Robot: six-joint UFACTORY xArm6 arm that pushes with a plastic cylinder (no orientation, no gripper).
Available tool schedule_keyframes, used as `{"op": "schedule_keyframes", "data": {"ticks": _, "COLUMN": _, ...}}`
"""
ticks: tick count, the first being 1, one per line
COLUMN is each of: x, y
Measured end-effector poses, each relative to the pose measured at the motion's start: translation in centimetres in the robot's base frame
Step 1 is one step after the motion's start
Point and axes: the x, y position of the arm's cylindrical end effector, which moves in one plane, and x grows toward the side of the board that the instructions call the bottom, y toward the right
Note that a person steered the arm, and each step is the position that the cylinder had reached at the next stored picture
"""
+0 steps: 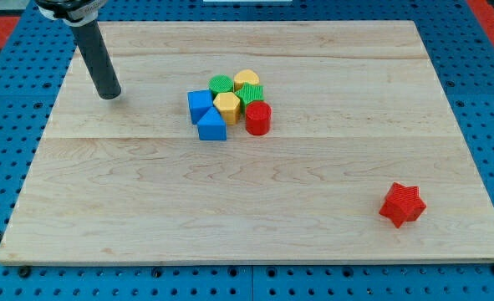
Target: Keep your hand diagonally bottom right to the blue triangle
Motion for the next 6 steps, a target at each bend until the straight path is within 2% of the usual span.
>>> {"op": "schedule_keyframes", "data": {"ticks": 3, "x": 1.9, "y": 3.4}}
{"op": "schedule_keyframes", "data": {"ticks": 4, "x": 5.8, "y": 5.1}}
{"op": "schedule_keyframes", "data": {"ticks": 5, "x": 10.6, "y": 10.5}}
{"op": "schedule_keyframes", "data": {"ticks": 6, "x": 13.0, "y": 21.3}}
